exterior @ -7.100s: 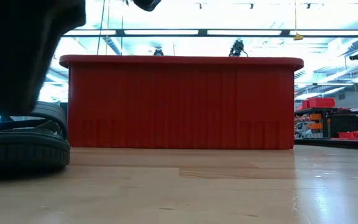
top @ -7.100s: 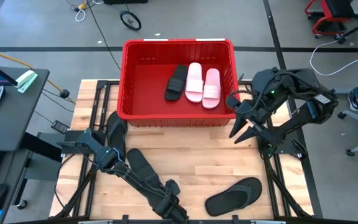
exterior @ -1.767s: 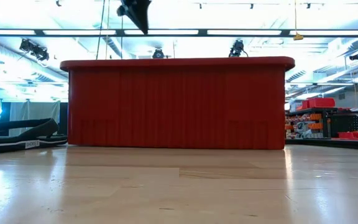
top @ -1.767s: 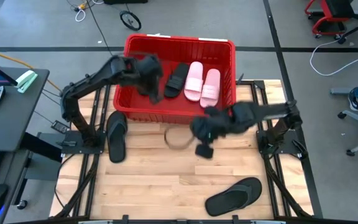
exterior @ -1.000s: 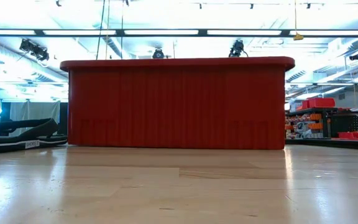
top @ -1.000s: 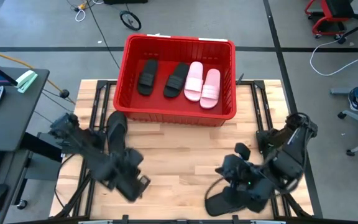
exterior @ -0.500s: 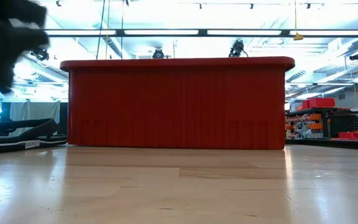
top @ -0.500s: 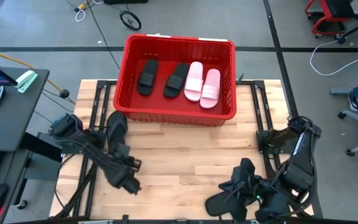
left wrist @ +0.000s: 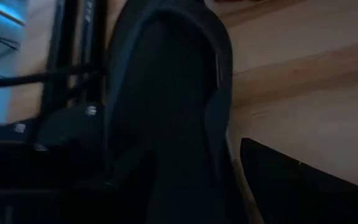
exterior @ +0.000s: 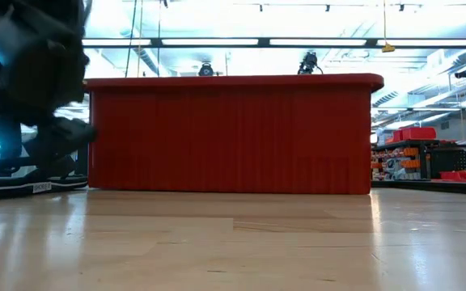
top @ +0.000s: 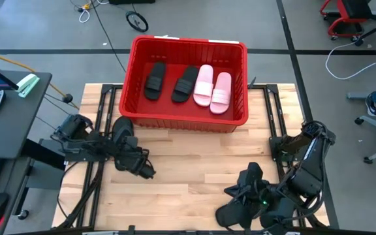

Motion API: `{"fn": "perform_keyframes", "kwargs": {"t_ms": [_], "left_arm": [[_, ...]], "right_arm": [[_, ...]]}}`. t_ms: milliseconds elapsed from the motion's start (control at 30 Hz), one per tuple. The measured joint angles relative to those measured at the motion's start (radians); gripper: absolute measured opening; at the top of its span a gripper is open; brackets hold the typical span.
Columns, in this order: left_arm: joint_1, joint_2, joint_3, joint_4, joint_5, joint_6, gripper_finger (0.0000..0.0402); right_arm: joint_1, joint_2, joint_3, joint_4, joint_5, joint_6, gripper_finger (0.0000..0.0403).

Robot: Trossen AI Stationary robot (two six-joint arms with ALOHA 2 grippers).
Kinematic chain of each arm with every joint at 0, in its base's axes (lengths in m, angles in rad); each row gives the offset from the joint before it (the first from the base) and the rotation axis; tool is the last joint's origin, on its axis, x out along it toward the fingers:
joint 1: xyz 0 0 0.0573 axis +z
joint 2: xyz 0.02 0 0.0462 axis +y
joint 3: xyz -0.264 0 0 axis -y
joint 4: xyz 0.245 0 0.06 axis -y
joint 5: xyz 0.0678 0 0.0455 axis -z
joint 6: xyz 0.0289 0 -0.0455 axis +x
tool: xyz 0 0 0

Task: Pick and place slides into bin
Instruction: Put the top black slipper into the red bin

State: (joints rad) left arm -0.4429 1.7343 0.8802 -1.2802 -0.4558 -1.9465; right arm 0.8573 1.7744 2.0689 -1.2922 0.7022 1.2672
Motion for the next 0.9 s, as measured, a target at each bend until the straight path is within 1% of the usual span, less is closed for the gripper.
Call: {"fn": "perform_keyframes", "kwargs": {"t_ms": [133, 233, 333, 400, 467, 500, 533, 633, 733, 833, 900], "left_arm": [[0.034, 0.000, -0.052, 0.106, -0.001, 0.002, 0.0221], [0.051, 0.000, -0.074, 0.151, 0.000, 0.004, 0.0193], [0.052, 0.000, -0.067, 0.143, -0.002, 0.006, 0.0140], [0.041, 0.000, -0.048, 0.138, -0.016, 0.022, 0.0090], [0.031, 0.000, -0.027, 0.131, -0.020, 0.072, 0.0034], [0.026, 0.000, -0.012, 0.129, -0.019, 0.091, 0.0019], [0.020, 0.000, 0.006, 0.132, -0.018, 0.105, 0.0015], [-0.011, 0.000, 0.094, 0.131, -0.005, 0.162, 0.0015], [-0.068, 0.000, 0.242, 0.155, -0.001, 0.261, 0.0008], [-0.139, 0.000, 0.418, 0.207, -0.039, 0.369, 0.0007], [-0.190, 0.000, 0.533, 0.250, -0.084, 0.443, 0.0005]], "right_arm": [[-0.020, 0.000, 0.000, 0.000, -0.001, -0.030, 0.0008], [-0.029, 0.000, 0.000, 0.000, -0.001, -0.049, 0.0008], [-0.032, 0.000, 0.000, 0.000, -0.002, -0.069, 0.0009], [-0.032, 0.000, 0.000, -0.001, -0.002, -0.077, 0.0009], [-0.032, 0.000, 0.000, -0.001, -0.003, -0.089, 0.0008], [-0.032, 0.000, 0.000, -0.001, -0.003, -0.092, 0.0008], [-0.032, 0.000, 0.000, -0.001, -0.004, -0.094, 0.0009], [-0.032, 0.000, 0.000, -0.001, -0.003, -0.094, 0.0009], [-0.030, 0.000, 0.000, -0.001, -0.003, -0.093, 0.0008], [-0.030, 0.000, 0.000, -0.001, -0.004, -0.093, 0.0008], [-0.030, 0.000, 0.000, -0.001, -0.004, -0.093, 0.0009]]}}
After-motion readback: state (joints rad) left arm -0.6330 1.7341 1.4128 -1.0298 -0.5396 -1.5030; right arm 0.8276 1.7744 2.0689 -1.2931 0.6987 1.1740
